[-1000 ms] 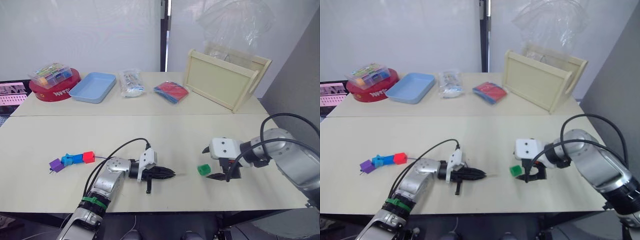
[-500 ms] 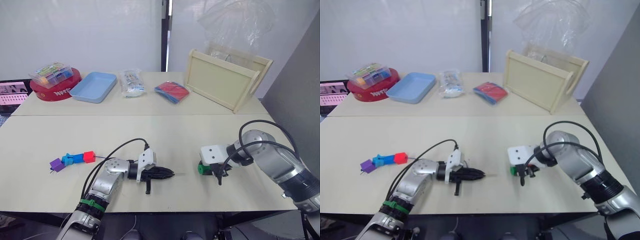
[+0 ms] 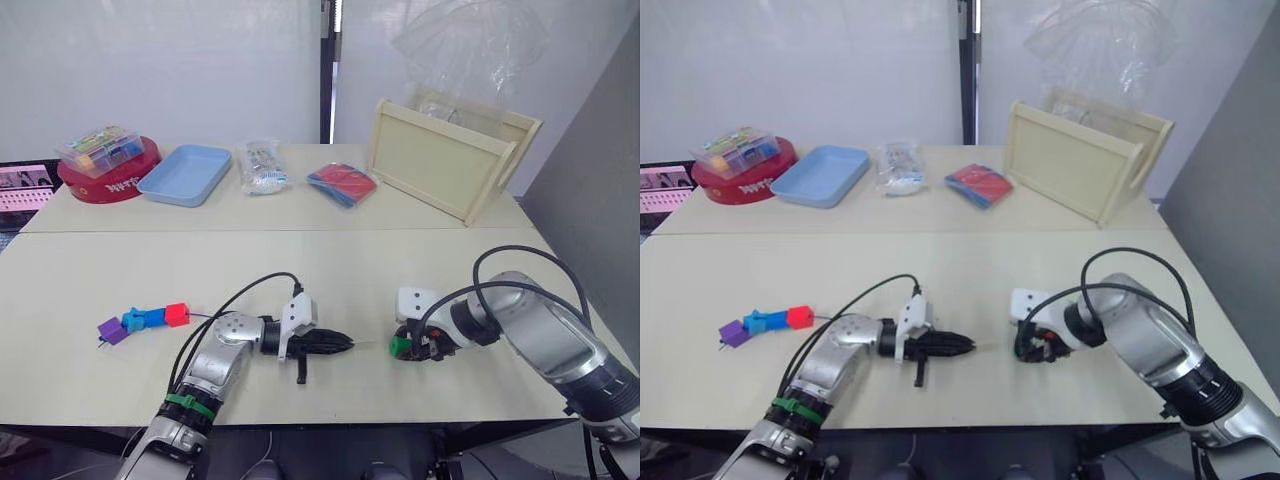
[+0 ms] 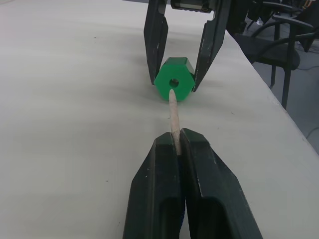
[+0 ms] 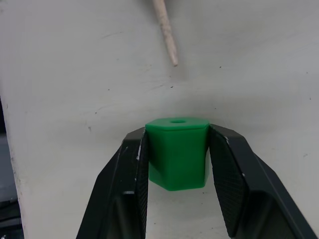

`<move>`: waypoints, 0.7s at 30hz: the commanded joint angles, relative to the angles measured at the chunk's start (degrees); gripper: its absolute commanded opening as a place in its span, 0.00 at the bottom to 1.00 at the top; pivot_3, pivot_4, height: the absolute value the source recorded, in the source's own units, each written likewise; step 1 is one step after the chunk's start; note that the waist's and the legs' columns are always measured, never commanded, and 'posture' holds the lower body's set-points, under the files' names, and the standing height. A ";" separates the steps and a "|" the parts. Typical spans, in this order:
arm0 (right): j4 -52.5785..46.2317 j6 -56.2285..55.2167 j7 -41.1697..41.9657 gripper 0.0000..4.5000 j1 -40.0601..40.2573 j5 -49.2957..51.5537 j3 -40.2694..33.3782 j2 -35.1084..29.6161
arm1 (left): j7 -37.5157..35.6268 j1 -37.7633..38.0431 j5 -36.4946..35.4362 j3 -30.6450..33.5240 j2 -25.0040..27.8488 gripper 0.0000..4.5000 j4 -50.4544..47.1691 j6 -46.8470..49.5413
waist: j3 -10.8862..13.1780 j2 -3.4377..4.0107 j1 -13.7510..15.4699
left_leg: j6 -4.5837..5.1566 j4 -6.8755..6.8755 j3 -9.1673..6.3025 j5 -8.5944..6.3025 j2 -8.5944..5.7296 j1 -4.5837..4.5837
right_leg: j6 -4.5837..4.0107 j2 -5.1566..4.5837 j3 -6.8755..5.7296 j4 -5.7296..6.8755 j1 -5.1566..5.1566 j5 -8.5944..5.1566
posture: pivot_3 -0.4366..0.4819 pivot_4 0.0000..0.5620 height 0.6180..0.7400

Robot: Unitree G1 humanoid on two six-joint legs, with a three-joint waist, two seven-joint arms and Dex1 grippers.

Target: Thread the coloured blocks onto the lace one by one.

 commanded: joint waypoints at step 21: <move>-3.65 1.77 -2.26 0.28 0.93 1.63 2.20 0.91 | -0.88 -1.66 1.15 -1.40 -1.12 0.00 0.56 -3.19 | -0.01 -0.01 -0.07 | 0.01 0.00 -0.02 -0.01 0.01 0.18 | 0.00 0.01 -0.02 -0.03 0.21 0.00 | 0.48 0.27 1.00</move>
